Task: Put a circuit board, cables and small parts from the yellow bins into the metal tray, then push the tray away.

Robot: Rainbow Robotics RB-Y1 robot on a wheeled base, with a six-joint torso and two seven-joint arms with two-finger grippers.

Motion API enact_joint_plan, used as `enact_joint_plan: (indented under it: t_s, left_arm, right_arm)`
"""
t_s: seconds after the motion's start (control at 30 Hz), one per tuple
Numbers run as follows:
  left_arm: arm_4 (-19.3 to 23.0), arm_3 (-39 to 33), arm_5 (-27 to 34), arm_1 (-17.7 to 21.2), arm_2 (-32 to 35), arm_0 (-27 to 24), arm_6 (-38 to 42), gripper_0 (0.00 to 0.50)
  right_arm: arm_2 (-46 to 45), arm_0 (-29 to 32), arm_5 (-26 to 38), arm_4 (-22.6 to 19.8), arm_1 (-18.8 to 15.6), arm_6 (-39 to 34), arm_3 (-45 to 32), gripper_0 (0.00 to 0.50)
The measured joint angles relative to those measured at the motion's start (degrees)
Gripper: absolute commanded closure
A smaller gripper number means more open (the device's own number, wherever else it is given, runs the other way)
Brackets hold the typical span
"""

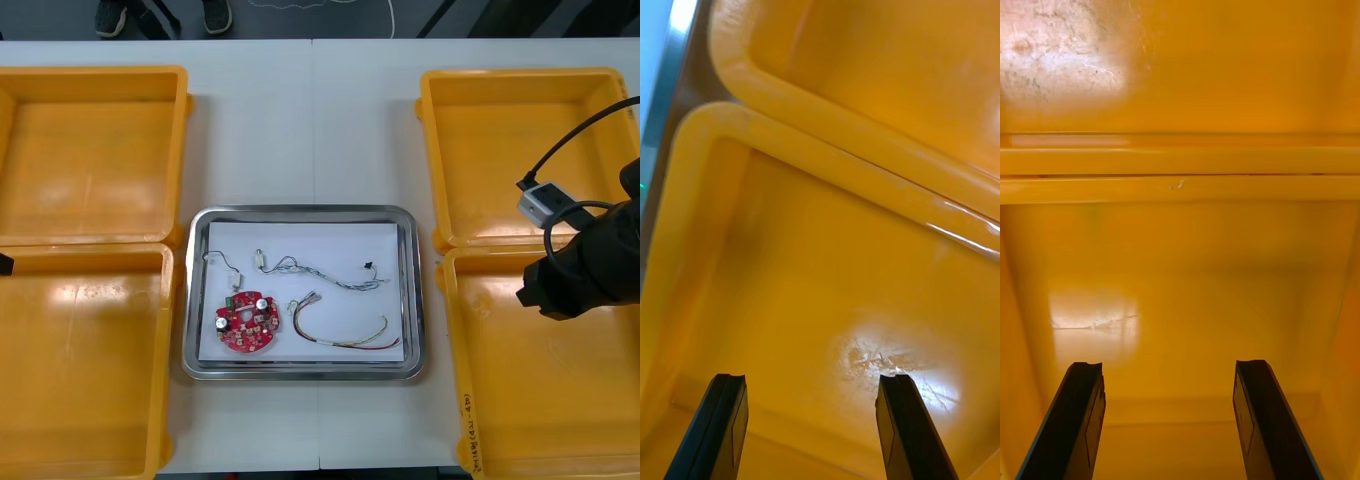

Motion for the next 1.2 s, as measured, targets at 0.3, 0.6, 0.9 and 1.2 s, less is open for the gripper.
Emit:
enact_joint_plan:
  t_s: [0.3,0.6,0.9,1.2]
  left_arm:
    - [-2.8,-0.8,0.0,-3.8,0.2,1.6,-1.9,0.0]
    - [-3.5,-0.9,0.0,-4.1,0.2,1.6,-1.9,0.0]
    - [-4.3,-0.9,0.0,-4.2,0.2,1.6,-5.6,0.0]
    - [-4.7,-1.4,0.0,-4.2,0.2,1.6,-6.3,0.0]
  right_arm:
    - [7.5,-5.1,-0.1,-0.7,1.2,4.3,-1.6,0.0]
    - [16.8,-10.7,-0.1,1.4,4.6,4.7,-1.6,0.0]
    - [27.4,-17.5,-0.1,3.4,7.7,8.1,-1.6,0.0]
    - [32.4,-21.3,-0.1,3.7,8.5,8.7,-1.5,0.0]
